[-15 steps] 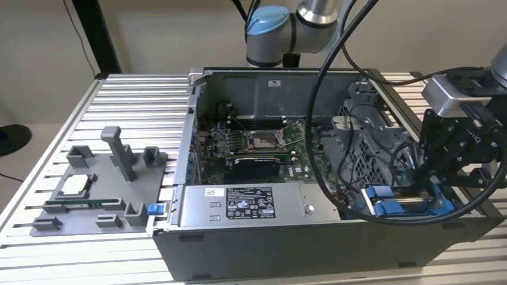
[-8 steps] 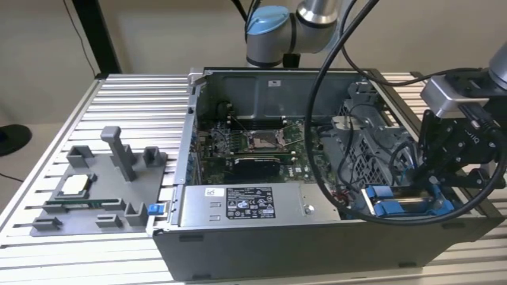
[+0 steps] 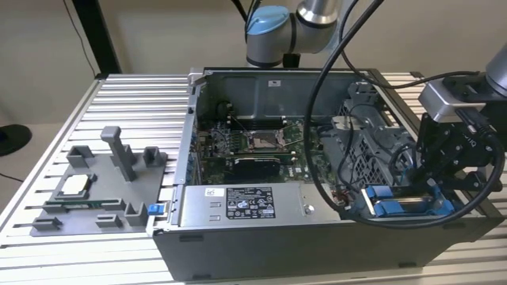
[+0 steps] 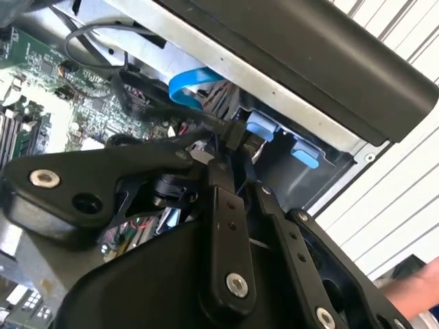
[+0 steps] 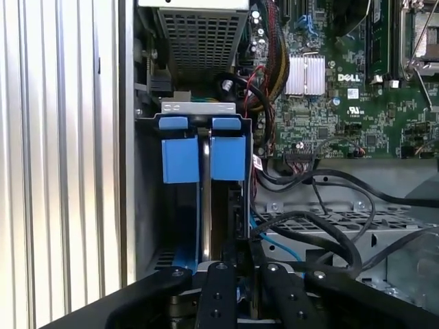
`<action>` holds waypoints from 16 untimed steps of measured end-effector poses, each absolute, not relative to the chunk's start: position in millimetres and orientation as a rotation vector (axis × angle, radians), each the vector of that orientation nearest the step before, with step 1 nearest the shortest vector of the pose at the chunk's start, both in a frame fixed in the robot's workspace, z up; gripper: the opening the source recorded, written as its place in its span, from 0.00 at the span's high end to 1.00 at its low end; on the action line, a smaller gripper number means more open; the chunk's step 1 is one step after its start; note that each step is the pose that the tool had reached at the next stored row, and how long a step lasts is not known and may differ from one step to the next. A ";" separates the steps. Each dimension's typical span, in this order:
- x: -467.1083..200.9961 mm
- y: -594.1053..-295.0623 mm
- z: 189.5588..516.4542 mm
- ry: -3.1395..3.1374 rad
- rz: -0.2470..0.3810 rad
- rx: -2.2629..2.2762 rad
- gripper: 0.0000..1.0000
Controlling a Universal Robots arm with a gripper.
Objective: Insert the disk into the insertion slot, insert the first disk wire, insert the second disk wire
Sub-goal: 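Insert the first disk wire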
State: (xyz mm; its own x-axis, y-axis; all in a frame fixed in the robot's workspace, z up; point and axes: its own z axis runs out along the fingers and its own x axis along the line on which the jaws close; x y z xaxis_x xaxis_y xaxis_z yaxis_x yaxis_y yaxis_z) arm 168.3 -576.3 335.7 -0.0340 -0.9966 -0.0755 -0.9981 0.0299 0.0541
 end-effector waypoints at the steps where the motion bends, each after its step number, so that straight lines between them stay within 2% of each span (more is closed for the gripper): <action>1: 168.4 -576.2 334.8 2.243 0.142 -2.172 1.00; 16: 168.3 -576.0 332.9 2.243 0.144 -2.172 1.00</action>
State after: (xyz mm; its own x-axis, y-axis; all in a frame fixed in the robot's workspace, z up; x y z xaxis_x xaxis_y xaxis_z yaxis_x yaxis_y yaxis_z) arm 168.3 -576.0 332.9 -0.0342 -0.9965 -0.0760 -0.9980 0.0300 0.0549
